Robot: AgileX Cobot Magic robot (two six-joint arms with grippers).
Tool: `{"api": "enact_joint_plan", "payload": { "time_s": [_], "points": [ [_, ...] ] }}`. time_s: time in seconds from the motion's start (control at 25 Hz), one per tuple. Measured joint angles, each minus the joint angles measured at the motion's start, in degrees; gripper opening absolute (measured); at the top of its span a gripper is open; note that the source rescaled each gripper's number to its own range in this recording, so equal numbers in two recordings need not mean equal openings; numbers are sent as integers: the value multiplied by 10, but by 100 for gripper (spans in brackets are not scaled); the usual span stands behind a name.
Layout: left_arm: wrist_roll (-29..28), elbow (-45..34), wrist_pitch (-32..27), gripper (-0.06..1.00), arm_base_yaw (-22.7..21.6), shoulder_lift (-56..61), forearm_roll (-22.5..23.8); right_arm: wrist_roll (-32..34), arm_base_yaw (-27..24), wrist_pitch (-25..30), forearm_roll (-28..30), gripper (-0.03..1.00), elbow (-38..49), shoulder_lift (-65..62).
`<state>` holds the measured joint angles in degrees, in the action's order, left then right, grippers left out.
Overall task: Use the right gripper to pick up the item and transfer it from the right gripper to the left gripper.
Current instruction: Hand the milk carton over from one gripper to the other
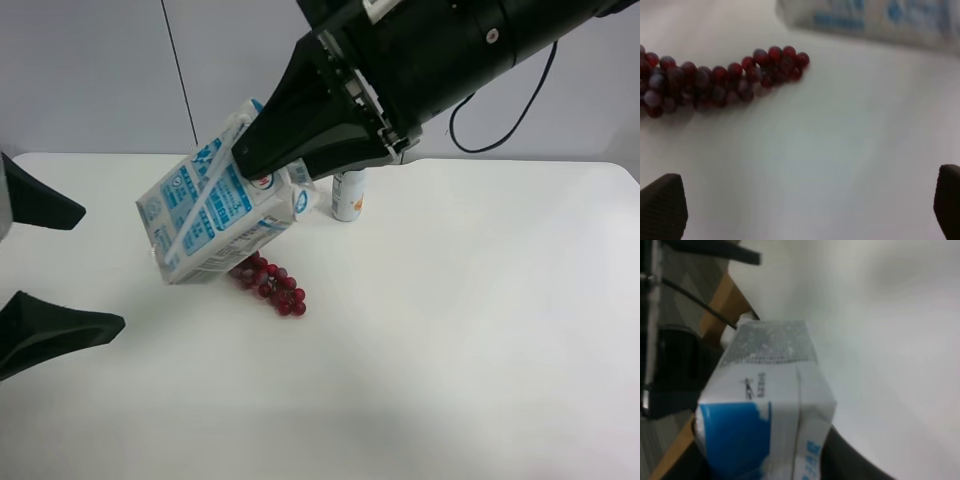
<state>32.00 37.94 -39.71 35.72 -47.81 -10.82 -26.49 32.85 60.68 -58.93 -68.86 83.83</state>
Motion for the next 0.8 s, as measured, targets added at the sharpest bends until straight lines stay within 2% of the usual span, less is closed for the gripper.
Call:
{"api": "enact_joint_plan", "payload": {
  "time_s": [0.2, 0.52, 0.8],
  "points": [
    [19, 33, 6, 100, 0, -19, 1, 12, 41, -55, -6, 0, 0, 5],
    [53, 55, -25, 100, 0, -21, 23, 14, 68, -127, -45, 0, 0, 26],
    [58, 57, -36, 100, 0, -21, 23, 3, 72, -140, -65, 0, 0, 38]
  ]
}}
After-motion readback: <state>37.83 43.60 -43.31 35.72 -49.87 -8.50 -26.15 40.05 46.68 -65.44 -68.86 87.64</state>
